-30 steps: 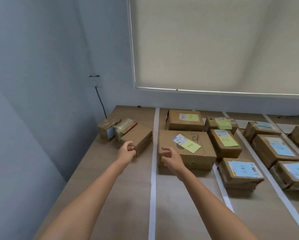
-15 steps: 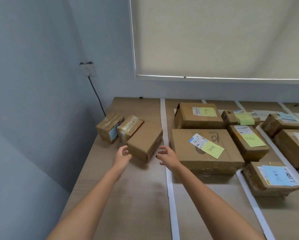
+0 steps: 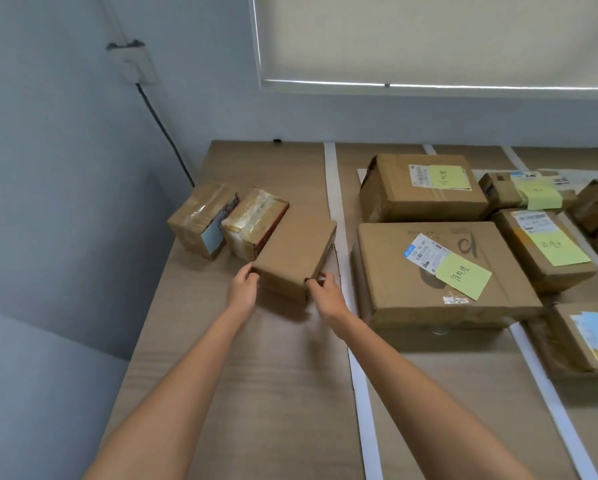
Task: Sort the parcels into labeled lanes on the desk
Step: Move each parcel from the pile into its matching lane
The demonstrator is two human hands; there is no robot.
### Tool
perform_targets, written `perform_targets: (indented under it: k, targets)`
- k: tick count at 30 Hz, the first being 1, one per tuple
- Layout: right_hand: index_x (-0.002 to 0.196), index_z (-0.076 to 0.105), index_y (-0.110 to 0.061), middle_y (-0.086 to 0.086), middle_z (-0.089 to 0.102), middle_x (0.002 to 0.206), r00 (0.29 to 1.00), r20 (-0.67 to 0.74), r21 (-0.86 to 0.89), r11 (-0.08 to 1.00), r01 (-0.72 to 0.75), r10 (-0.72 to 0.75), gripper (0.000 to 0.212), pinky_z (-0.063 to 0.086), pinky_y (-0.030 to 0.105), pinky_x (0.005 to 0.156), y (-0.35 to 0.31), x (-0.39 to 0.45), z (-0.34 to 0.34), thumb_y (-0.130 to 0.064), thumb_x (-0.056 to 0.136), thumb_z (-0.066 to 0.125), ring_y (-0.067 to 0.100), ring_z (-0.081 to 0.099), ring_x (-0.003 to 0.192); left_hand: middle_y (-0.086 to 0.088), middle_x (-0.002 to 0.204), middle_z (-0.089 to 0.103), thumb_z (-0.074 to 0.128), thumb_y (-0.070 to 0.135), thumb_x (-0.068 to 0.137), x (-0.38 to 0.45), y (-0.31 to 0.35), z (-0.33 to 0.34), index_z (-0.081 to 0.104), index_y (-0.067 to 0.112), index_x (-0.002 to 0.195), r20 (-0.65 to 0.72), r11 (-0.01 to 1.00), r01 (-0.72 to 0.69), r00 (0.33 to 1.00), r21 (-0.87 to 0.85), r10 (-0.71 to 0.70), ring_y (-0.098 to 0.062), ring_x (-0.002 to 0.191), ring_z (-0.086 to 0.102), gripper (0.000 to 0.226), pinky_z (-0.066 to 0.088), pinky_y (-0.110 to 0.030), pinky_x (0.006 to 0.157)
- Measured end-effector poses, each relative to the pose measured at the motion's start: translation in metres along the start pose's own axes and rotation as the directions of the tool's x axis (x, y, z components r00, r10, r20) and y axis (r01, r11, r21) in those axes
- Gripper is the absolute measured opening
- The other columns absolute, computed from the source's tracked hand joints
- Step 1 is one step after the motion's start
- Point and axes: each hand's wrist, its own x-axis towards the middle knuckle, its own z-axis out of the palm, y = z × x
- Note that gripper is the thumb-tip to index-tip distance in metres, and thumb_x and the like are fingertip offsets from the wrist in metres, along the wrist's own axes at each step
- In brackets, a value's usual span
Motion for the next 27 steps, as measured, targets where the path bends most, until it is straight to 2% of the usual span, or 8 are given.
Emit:
perform_targets:
  k: [4, 8, 15, 19, 21, 24, 25, 27]
  targets:
    - [0.141, 0.03, -0.012, 0.008, 0.05, 0.135, 0.999, -0.007, 0.016, 0.999, -0.038, 0.038, 0.055, 0.044, 0.038, 0.1, 0.005, -0.031, 0.009, -0.033, 0.093, 0.05, 0.027, 0.051, 0.119, -0.012, 0.134, 0.054, 0.042, 0.01, 0.095, -0.033, -0.01, -0.003, 0.049, 0.01, 0.135, 0.001, 1.0, 0.017, 1.0, -0.021, -0.017, -0.029, 0.122, 0.05, 0.041, 0.04, -0.041, 0.106]
    - [0.141, 0.029, -0.013, 0.008, 0.051, 0.135, 0.999, 0.009, -0.043, 0.998, -0.048, 0.048, 0.056, 0.041, 0.035, 0.098, 0.009, -0.078, 0.002, -0.034, 0.093, 0.048, 0.027, 0.05, 0.12, -0.01, 0.13, 0.056, 0.047, 0.01, 0.093, -0.084, -0.014, -0.016, 0.05, 0.012, 0.134, -0.054, 0.999, -0.003, 0.999, 0.049, 0.006, -0.025, 0.116, 0.052, 0.041, 0.038, -0.024, 0.087]
    - [0.139, 0.029, -0.017, 0.005, 0.05, 0.132, 0.997, -0.02, -0.062, 0.996, 0.07, -0.071, 0.054, 0.041, 0.034, 0.089, -0.017, -0.156, -0.022, -0.037, 0.092, 0.046, 0.021, 0.049, 0.104, -0.009, 0.13, 0.054, 0.046, 0.016, 0.094, -0.166, 0.019, -0.046, 0.047, 0.02, 0.134, -0.054, 0.993, -0.107, 0.993, 0.046, 0.11, -0.017, 0.102, 0.048, 0.041, 0.035, -0.026, 0.083]
    - [0.141, 0.031, -0.02, 0.007, 0.05, 0.131, 0.988, -0.1, 0.177, 0.975, 0.137, -0.12, 0.051, 0.038, 0.027, 0.071, -0.046, -0.187, -0.036, -0.037, 0.094, 0.045, 0.016, 0.049, 0.096, -0.005, 0.13, 0.056, 0.047, 0.014, 0.094, -0.207, 0.055, -0.06, 0.045, 0.018, 0.134, 0.005, 0.96, -0.275, 0.961, -0.054, 0.276, -0.009, 0.099, 0.051, 0.04, 0.038, -0.018, 0.077]
    - [0.14, 0.034, -0.027, 0.004, 0.051, 0.129, 0.975, -0.163, 0.323, 0.925, 0.198, -0.151, 0.049, 0.038, 0.03, 0.08, -0.057, -0.198, -0.044, -0.034, 0.093, 0.046, 0.016, 0.051, 0.103, -0.002, 0.133, 0.053, 0.045, 0.015, 0.095, -0.226, 0.071, -0.07, 0.041, 0.019, 0.138, 0.046, 0.924, -0.351, 0.931, -0.149, 0.361, -0.004, 0.1, 0.053, 0.043, 0.038, -0.013, 0.077]
    - [0.14, 0.032, -0.039, 0.002, 0.041, 0.142, 0.974, -0.13, 0.419, 0.88, 0.225, -0.187, 0.051, 0.035, 0.05, 0.102, -0.061, -0.212, -0.049, -0.034, 0.091, 0.046, 0.029, 0.039, 0.129, 0.005, 0.145, 0.041, 0.043, 0.028, 0.095, -0.246, 0.074, -0.08, 0.029, 0.031, 0.143, 0.109, 0.922, -0.34, 0.925, -0.184, 0.363, -0.016, 0.126, 0.042, 0.05, 0.029, -0.038, 0.101]
    - [0.141, 0.029, -0.04, 0.002, 0.036, 0.147, 0.978, -0.094, 0.424, 0.881, 0.209, -0.187, 0.053, 0.034, 0.053, 0.104, -0.058, -0.218, -0.048, -0.034, 0.091, 0.046, 0.031, 0.035, 0.132, 0.005, 0.147, 0.038, 0.043, 0.03, 0.094, -0.252, 0.068, -0.08, 0.027, 0.032, 0.144, 0.134, 0.931, -0.316, 0.93, -0.183, 0.342, -0.019, 0.126, 0.042, 0.052, 0.029, -0.043, 0.101]
    - [0.143, 0.027, -0.038, 0.002, 0.03, 0.151, 0.98, -0.043, 0.385, 0.902, 0.197, -0.196, 0.056, 0.04, 0.045, 0.097, -0.046, -0.231, -0.042, -0.034, 0.092, 0.047, 0.025, 0.04, 0.124, 0.0, 0.142, 0.044, 0.043, 0.027, 0.095, -0.265, 0.048, -0.075, 0.024, 0.029, 0.146, 0.177, 0.941, -0.268, 0.935, -0.207, 0.306, -0.013, 0.108, 0.055, 0.055, 0.044, -0.032, 0.084]
